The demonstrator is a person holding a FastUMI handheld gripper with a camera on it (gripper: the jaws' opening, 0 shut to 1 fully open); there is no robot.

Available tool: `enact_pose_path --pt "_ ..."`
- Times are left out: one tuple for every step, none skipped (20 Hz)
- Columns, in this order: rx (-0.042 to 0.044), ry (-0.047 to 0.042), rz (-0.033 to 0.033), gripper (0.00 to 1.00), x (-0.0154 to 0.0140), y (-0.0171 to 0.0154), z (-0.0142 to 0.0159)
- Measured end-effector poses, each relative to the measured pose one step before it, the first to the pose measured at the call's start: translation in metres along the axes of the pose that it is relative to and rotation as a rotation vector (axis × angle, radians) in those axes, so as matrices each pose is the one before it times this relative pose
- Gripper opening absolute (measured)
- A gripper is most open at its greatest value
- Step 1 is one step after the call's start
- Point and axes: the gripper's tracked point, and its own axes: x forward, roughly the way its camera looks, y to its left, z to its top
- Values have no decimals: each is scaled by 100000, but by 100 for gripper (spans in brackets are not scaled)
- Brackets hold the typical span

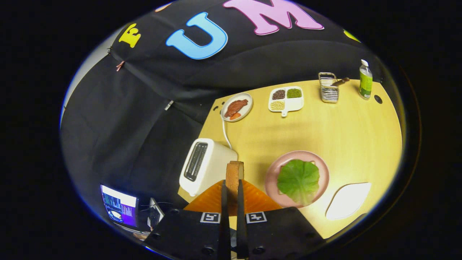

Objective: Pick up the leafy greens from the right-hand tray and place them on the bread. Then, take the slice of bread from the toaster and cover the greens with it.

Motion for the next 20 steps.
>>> enact_pose_path --pt "644 222 -1051 11 359 -1226 -146" --pt "1092 339 -915 11 337 -1187 -193" --pt "961 104 -464 11 422 -871 -156" --pt "211 63 -669 11 612 -994 -145" --pt "-285 396 -1135 11 598 -1048 -287" --pt "-364 812 -1377 11 531 -1105 -194" --pt "217 413 -401 11 608 -793 -255" --pt "989 841 5 11 623 -684 -215" --pt "1790 1125 574 11 644 -475 -345" --pt "2276 746 1056 11 601 -344 -107" --pt "1816 1052 435 11 426 -436 -171" --pt "566 741 95 11 400 -466 -58" --pt "-214 331 66 11 396 -478 -71" --pt "-126 712 432 11 417 -399 0" --pt "502 838 432 11 323 -370 -67" --pt "266 607 -735 11 403 -582 100" --pt "-1157 524 -3081 11 452 -1106 -49" --pt "-2371 563 -4170 11 414 -1244 -152" --pt "-2367 684 -3962 11 318 -1030 -355" --pt "-2531 766 -2885 11 336 -839 -311"
